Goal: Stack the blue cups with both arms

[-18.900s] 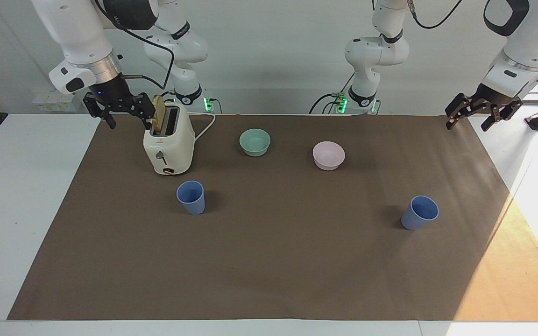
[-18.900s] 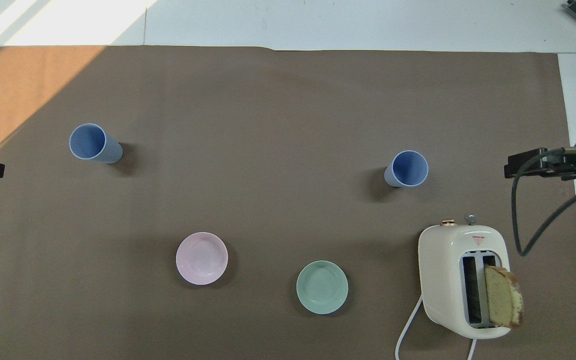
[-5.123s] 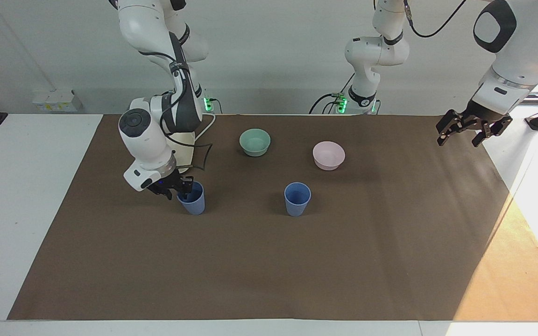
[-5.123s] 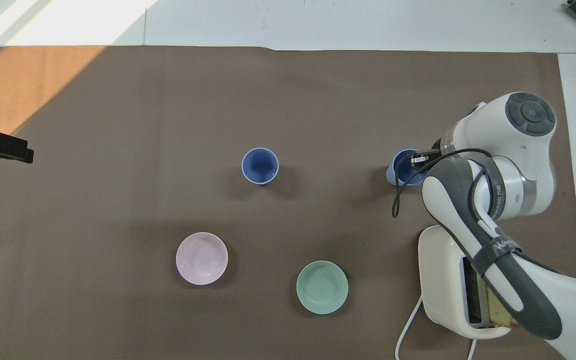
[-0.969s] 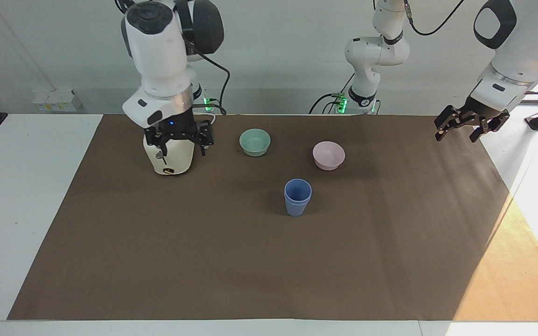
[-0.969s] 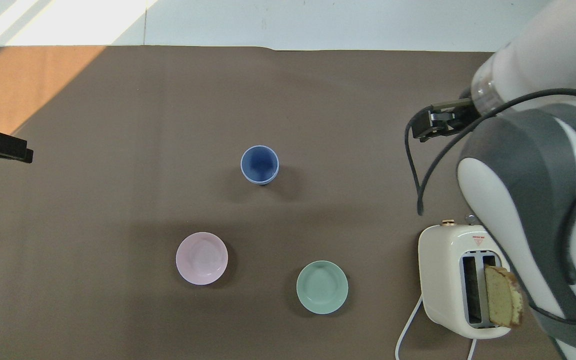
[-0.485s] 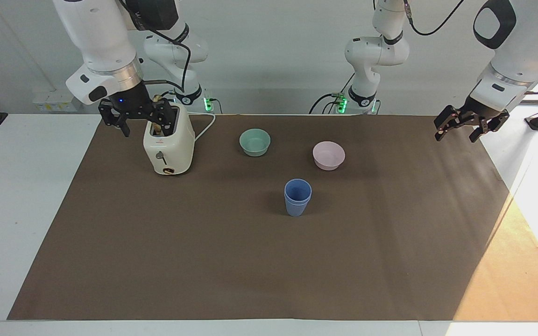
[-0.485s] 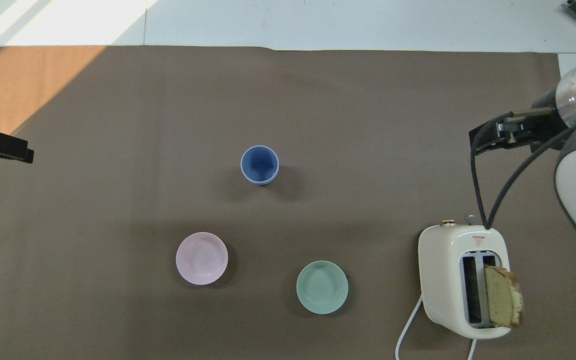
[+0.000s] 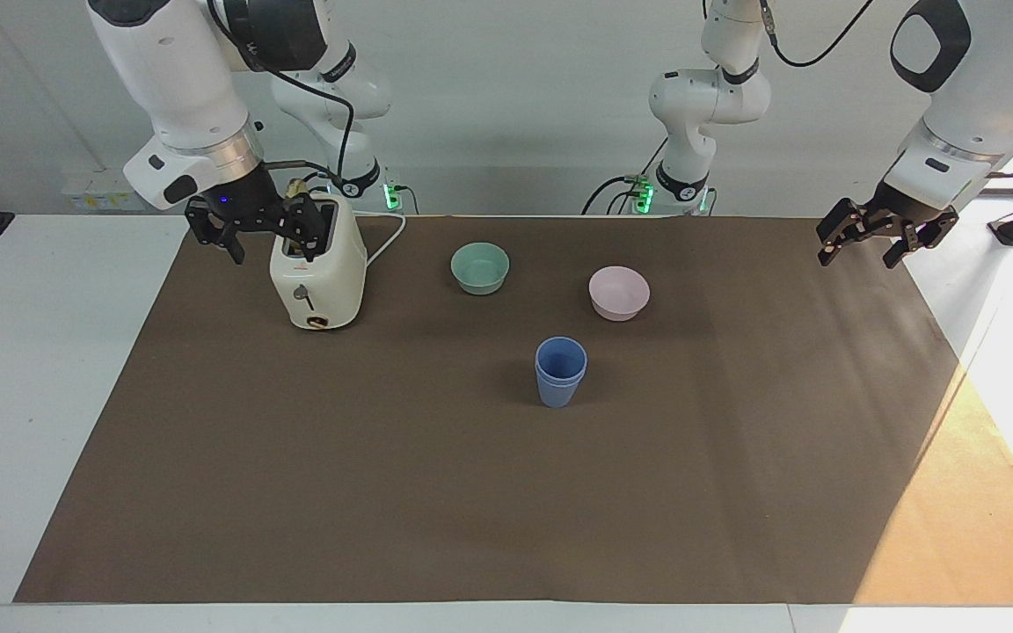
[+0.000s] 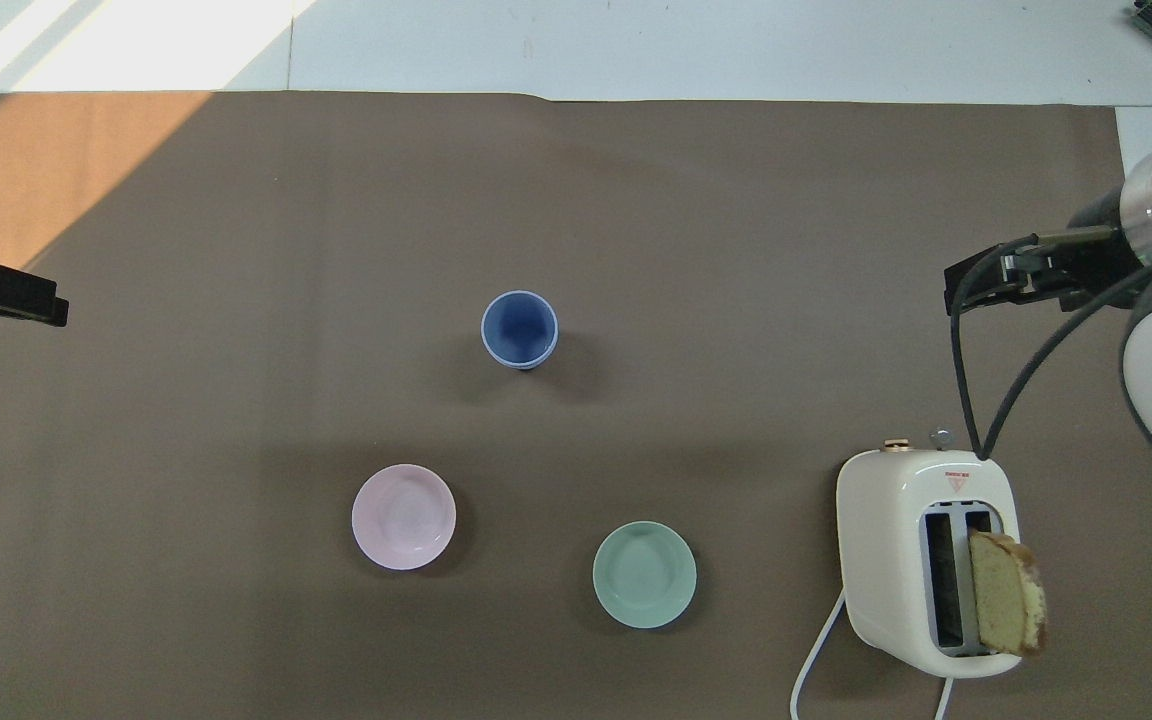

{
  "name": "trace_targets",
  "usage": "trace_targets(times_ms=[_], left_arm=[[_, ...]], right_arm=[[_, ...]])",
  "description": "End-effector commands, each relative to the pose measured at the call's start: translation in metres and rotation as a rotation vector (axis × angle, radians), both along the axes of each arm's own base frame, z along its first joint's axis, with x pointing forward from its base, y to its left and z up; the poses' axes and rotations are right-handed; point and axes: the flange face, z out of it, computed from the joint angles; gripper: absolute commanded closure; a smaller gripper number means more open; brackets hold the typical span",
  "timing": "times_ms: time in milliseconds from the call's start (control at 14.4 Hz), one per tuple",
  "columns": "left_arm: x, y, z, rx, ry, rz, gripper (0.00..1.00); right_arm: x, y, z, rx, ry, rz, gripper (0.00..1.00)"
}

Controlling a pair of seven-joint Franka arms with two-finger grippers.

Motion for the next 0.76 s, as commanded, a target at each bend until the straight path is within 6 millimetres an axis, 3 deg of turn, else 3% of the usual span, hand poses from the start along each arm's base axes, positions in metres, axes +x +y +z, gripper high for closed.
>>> trace_targets(times_ms=[0,277,692], left_arm=[[-0.008,-0.001,0.002,0.008,0.016,-0.006,0.0],[-0.022,0.0,-0.002,0.004,0.053,-0.007,0.0],[-0.022,-0.001,-0.002,0.004,0.052,-0.011,0.0]], right_arm=[[-0.007,-0.003,0.001,0.019,-0.015,0.013,0.0],[-0.007,-0.003,0.002,0.018,-0.019,0.008,0.0],[-0.007,-0.002,0.001,0.02,-0.017,0.02,0.0]])
